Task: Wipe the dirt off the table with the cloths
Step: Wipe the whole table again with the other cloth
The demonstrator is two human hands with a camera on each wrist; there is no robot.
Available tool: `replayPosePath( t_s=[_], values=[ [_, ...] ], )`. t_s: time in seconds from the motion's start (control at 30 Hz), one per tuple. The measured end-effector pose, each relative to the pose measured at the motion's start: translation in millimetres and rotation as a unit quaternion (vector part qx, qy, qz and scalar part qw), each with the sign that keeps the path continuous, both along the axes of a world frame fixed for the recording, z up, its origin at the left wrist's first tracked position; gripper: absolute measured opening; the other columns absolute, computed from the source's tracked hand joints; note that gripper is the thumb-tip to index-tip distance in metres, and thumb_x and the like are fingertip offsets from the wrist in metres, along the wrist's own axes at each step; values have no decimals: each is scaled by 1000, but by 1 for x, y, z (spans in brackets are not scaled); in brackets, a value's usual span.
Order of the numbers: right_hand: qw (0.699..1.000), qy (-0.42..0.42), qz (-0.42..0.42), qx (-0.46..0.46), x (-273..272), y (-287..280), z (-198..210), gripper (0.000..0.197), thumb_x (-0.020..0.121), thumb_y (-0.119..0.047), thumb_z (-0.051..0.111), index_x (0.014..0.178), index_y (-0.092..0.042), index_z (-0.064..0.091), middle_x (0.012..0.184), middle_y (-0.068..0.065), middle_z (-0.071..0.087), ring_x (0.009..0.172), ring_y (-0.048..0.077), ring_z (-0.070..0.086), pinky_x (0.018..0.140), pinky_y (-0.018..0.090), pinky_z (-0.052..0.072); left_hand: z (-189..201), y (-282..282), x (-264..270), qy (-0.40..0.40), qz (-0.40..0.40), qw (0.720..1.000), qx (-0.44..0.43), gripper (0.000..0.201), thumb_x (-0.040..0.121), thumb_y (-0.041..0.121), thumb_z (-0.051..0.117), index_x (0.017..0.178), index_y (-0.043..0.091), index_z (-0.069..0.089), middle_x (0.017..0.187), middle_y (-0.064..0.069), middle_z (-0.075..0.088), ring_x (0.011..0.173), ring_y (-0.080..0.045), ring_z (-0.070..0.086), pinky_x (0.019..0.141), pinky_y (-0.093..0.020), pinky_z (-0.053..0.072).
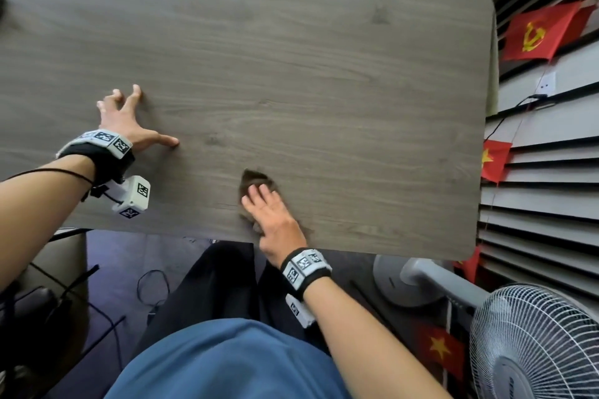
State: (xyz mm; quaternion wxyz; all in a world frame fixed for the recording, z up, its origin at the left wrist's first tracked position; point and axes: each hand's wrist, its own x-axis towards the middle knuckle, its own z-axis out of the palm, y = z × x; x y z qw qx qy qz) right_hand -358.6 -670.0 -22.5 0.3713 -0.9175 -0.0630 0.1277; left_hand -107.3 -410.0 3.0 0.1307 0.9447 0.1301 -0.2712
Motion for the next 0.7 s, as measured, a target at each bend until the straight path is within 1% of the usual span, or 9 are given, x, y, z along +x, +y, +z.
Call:
replayPosePath(
  t_s=[0.1,0.17,0.23,0.3,0.4,0.5,0.57,0.63,0.7],
  values=[
    [997,28,59,45,3,2,6,83,62,12,46,142,-13,48,154,2,35,147,13,19,121,35,14,2,-7,-3,-5,1,1000,2,130,58,52,94,159,39,14,164,-7,9,154,-34,-5,125,-48,12],
    [996,43,20,75,14,-23,15,82,60,11,40,138,-11,52,152,3,39,145,13,24,121,35,17,1,-17,-6,-7,-6,1000,6,125,61,54,92,159,40,15,163,-8,10,153,-38,-3,122,-57,16],
    [992,34,-76,98,29,-61,24,82,58,10,35,135,-9,54,149,6,44,143,15,30,120,38,19,2,-34,-11,-6,-21,1000,16,121,63,57,89,157,43,15,163,-5,10,152,-39,-2,114,-71,20],
    [978,-10,-188,87,45,-112,33,81,58,11,34,133,-9,56,145,7,48,140,18,38,118,40,25,2,-55,-16,-5,-49,998,28,120,62,59,88,156,46,15,162,-4,10,152,-40,-1,108,-78,23],
    [943,-82,-323,-3,64,-189,41,76,66,13,41,136,-13,54,144,5,51,136,20,44,114,36,33,3,-86,-19,-1,-87,996,35,121,60,64,86,155,50,13,162,-4,7,151,-42,-3,107,-78,23],
    [909,-65,-409,-42,71,-224,24,73,74,10,46,143,-13,46,148,9,44,139,26,38,114,37,32,6,-115,-15,6,-109,993,33,122,57,70,84,154,54,11,163,-7,3,151,-44,-5,109,-76,23],
    [922,-30,-380,-65,69,-205,6,75,73,7,45,145,-11,42,154,11,34,145,29,25,118,41,23,10,-130,-10,19,-122,992,28,121,56,76,81,153,57,10,165,-10,-3,151,-45,-6,111,-75,21],
    [961,-30,-262,-83,59,-156,-8,83,65,7,49,146,-11,41,157,9,28,148,27,16,121,41,14,11,-143,-1,27,-120,992,17,116,58,81,76,153,57,13,166,-12,-7,150,-48,-7,111,-74,20],
    [993,-19,-114,-40,45,-97,-8,88,61,10,53,146,-13,42,157,5,28,149,20,13,122,38,11,13,-154,10,32,-108,994,7,111,61,81,73,153,56,16,167,-10,-8,150,-50,-5,112,-74,22]
  ],
)
